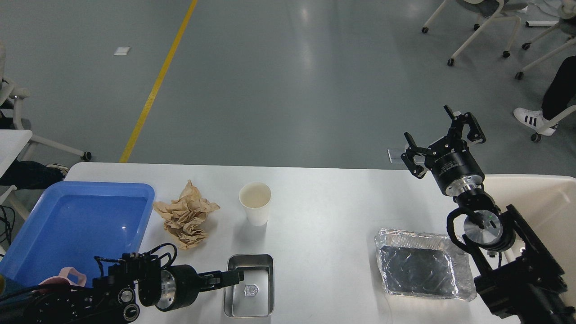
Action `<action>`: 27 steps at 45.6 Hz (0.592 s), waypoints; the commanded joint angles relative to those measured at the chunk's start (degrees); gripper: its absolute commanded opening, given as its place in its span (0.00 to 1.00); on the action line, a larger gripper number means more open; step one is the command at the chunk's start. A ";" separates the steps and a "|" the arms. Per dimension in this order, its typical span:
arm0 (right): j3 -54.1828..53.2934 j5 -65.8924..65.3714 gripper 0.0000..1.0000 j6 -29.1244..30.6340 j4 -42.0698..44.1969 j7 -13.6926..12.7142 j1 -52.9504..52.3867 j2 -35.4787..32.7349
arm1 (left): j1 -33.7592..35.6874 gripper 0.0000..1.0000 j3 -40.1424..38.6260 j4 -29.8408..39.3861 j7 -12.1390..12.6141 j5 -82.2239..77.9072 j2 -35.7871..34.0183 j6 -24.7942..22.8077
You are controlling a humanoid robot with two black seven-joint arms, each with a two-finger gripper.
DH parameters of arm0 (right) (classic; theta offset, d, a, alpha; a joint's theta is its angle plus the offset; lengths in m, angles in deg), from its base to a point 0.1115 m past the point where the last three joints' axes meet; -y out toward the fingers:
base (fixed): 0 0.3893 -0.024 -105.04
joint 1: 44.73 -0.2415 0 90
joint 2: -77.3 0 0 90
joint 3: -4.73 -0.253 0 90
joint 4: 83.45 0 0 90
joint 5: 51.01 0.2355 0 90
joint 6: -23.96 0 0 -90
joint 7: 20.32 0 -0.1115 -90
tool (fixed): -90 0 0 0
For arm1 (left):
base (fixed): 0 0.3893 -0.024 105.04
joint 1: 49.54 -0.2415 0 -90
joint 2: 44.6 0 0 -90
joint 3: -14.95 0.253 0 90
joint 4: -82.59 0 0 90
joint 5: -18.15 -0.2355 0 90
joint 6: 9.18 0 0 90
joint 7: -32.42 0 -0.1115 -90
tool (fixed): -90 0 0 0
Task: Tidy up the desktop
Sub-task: 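Move the left gripper to the small steel tray's edge, then grasp the steel tray with the left gripper and lift it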
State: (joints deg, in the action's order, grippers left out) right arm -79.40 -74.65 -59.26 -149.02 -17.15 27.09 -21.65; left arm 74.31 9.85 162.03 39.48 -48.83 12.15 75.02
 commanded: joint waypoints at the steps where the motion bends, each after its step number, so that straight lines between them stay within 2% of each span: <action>1: 0.02 0.00 1.00 0.08 0.01 0.00 -0.01 0.16 | 0.34 0.54 1.05 -0.25 -0.56 -0.87 0.55 0.09; 5: -0.07 0.00 1.00 0.08 0.09 0.00 -0.01 0.08 | 0.43 0.52 1.31 -0.51 -0.56 -1.84 1.35 0.00; 10: -0.24 0.00 1.00 0.08 0.18 0.00 0.08 -0.10 | 0.69 0.33 3.24 -0.51 -0.74 -2.89 1.43 0.00; 19: -0.33 0.00 1.00 0.08 0.27 0.00 0.08 -0.10 | 1.13 0.19 3.86 -0.43 -0.30 -2.89 1.17 0.00; 27: -0.33 0.00 1.00 0.08 0.53 0.00 -0.01 0.08 | 1.30 0.00 4.57 -0.51 -0.39 -2.89 0.64 0.00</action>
State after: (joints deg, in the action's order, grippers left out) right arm -79.74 -74.65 -59.18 -148.59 -17.15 27.16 -21.74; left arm 75.55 13.94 161.54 39.13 -51.72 13.10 75.04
